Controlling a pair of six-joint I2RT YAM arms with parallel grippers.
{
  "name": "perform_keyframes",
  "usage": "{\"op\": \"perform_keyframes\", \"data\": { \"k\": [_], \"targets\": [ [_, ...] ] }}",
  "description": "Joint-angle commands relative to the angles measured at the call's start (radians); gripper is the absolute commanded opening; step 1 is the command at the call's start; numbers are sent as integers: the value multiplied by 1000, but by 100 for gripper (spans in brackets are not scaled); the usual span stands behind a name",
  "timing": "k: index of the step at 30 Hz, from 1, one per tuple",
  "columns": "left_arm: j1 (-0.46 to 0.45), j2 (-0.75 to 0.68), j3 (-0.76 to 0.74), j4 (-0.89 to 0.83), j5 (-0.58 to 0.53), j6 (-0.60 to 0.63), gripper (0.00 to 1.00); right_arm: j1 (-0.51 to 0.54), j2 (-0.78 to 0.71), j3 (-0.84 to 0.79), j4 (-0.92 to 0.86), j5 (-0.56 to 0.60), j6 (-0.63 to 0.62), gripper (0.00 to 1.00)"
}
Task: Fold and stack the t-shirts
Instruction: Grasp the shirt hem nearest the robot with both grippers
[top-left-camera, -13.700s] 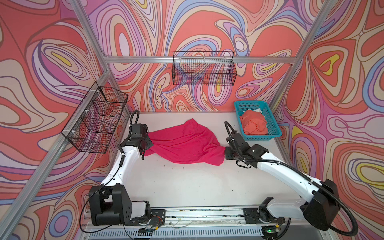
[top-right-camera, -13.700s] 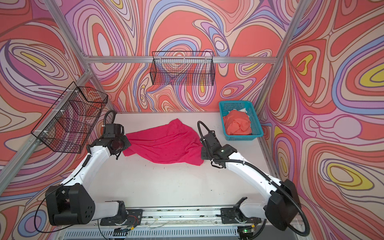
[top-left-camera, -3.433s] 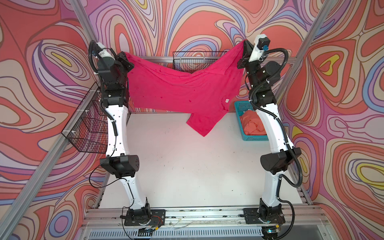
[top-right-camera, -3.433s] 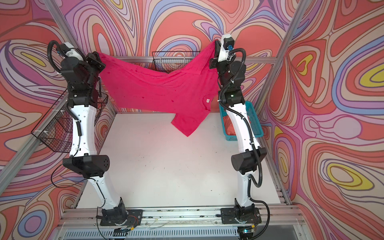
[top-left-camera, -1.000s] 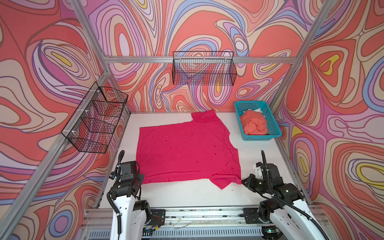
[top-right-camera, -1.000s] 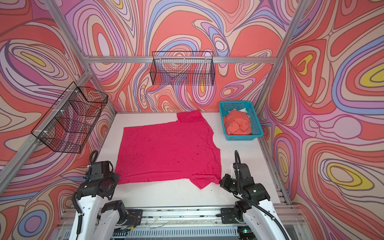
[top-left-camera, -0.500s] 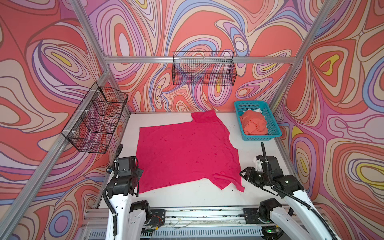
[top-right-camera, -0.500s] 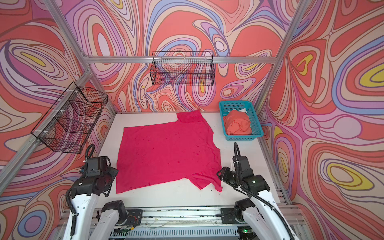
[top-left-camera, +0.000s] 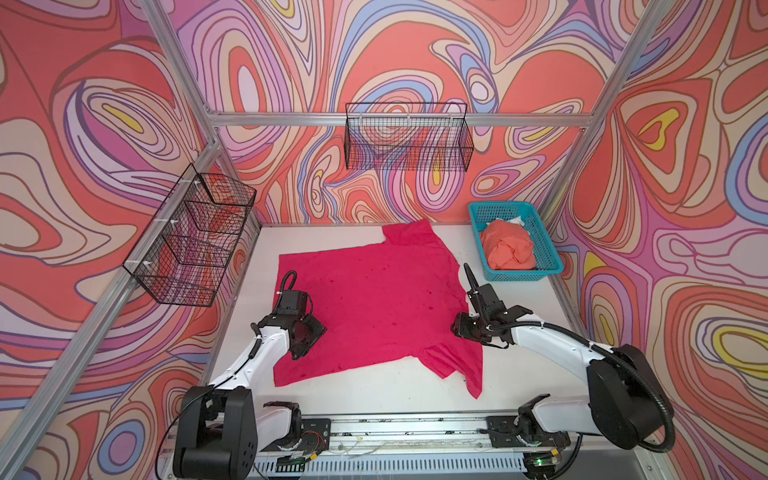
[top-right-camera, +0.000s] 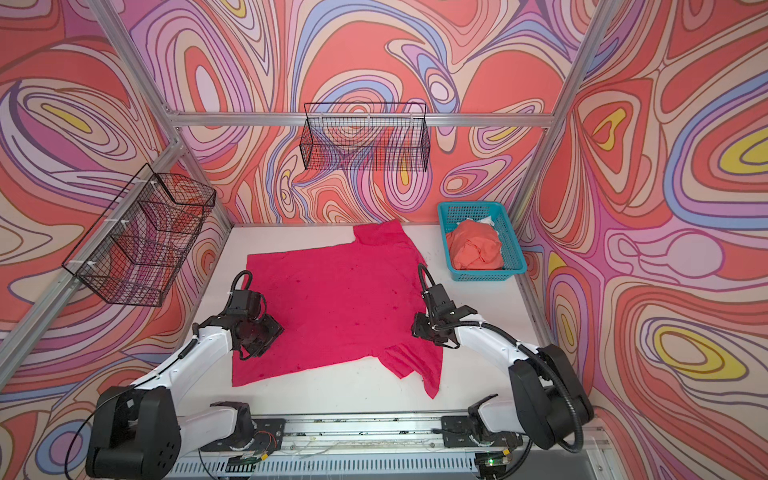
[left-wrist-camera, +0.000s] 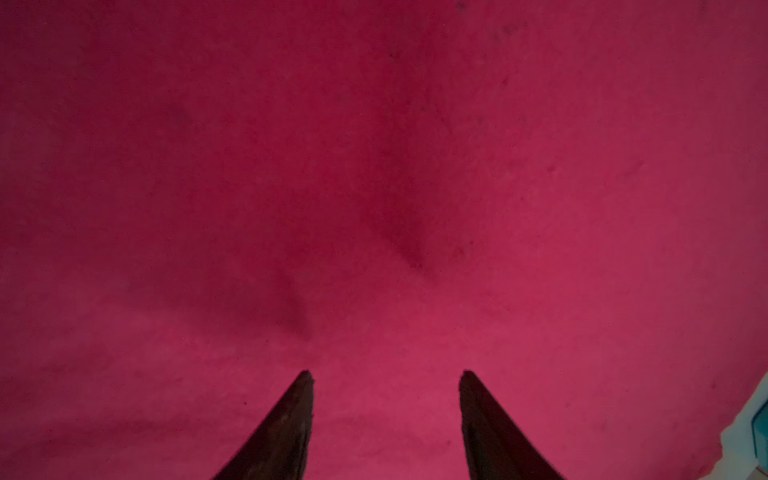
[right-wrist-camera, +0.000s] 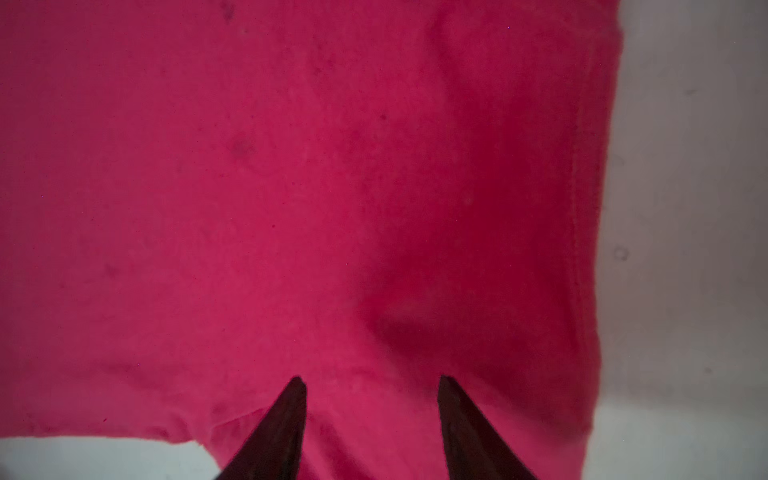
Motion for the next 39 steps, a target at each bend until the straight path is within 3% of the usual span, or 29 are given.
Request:
{"op": "perform_keyframes", "data": {
  "k": [1,6,12,16,19,23,31,34,39],
  "targets": [
    [-2,85,28,71,11,25,59,2,54,1,93,75,-17,55],
    [0,234,85,129,3,63,59,2,137,47,118,160,-57,59],
    [8,400,189,161,6,138,58,-34,294,139,160,171,-123,61],
    [7,427,237,145,2,167,57,-49,344,238,131,188,-187,62],
    [7,385,232,120,-10,176,57,-33,273,276,66,173,-196,61],
    [6,282,199,92,-2,185,59,88,146,273,-88,193,-164,61],
    [1,74,172,51,52,180,65,455,-13,101,-197,239,168,60],
    [1,26,186,27,57,183,67,516,9,59,-177,263,211,59],
    [1,-6,213,-7,62,182,67,530,93,55,-131,298,170,59]
  ]
}}
